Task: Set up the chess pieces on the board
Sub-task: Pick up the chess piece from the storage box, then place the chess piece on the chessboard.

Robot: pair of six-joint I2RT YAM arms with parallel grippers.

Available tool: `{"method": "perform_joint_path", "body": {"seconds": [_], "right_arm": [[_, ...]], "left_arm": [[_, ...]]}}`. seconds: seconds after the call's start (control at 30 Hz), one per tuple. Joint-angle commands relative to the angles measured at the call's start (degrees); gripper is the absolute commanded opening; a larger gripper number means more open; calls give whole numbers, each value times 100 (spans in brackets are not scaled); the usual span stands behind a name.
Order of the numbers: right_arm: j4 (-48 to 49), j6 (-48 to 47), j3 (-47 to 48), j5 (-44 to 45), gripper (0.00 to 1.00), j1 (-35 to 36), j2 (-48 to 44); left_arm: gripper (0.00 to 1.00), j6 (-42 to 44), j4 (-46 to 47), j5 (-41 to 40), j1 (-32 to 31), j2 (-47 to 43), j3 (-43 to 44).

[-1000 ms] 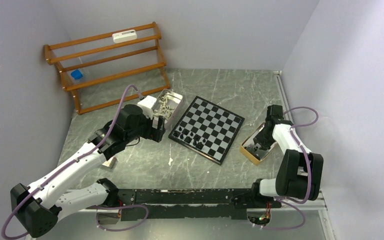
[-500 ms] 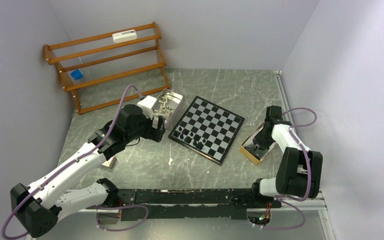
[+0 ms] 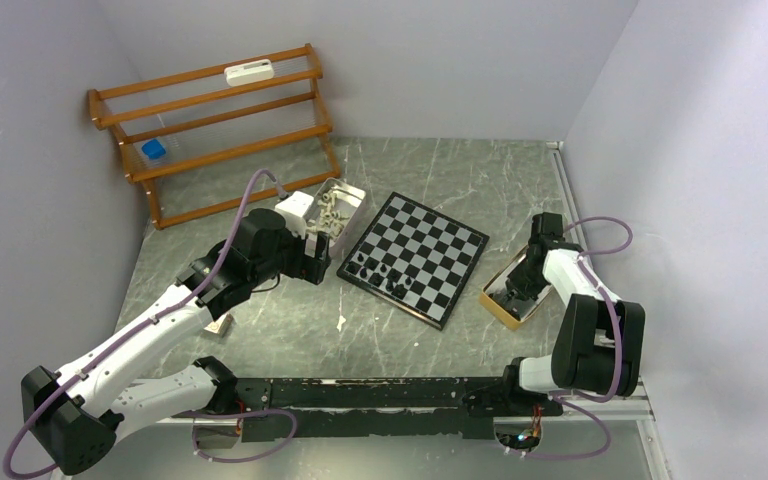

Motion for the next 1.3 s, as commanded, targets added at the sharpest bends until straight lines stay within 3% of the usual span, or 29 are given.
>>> {"method": "perform_joint_path", "body": {"seconds": [0.0,0.27,0.5,0.87,1.1,1.27], "right_arm": [[-55,11,79,82,15,29,-170],[-591,-266,714,356,11,29,-617],[-890,-450,1257,35,10,324,-1154],[-1124,418,1415,839,9,3291,-1165],[-859,686,684,1164,9,4638,-1249],[-851,951,481,1430,10,5366,-831]], "left_arm": [[100,79,18,-40,-35,15,31],[100,81,27,9,-37,7,32],[100,81,18,6,-39,-12,40],[100,110,25,3,-40,-52,40],[100,124,19,65,-37,-92,49],[100,116,18,-5,-39,-172,36]]}}
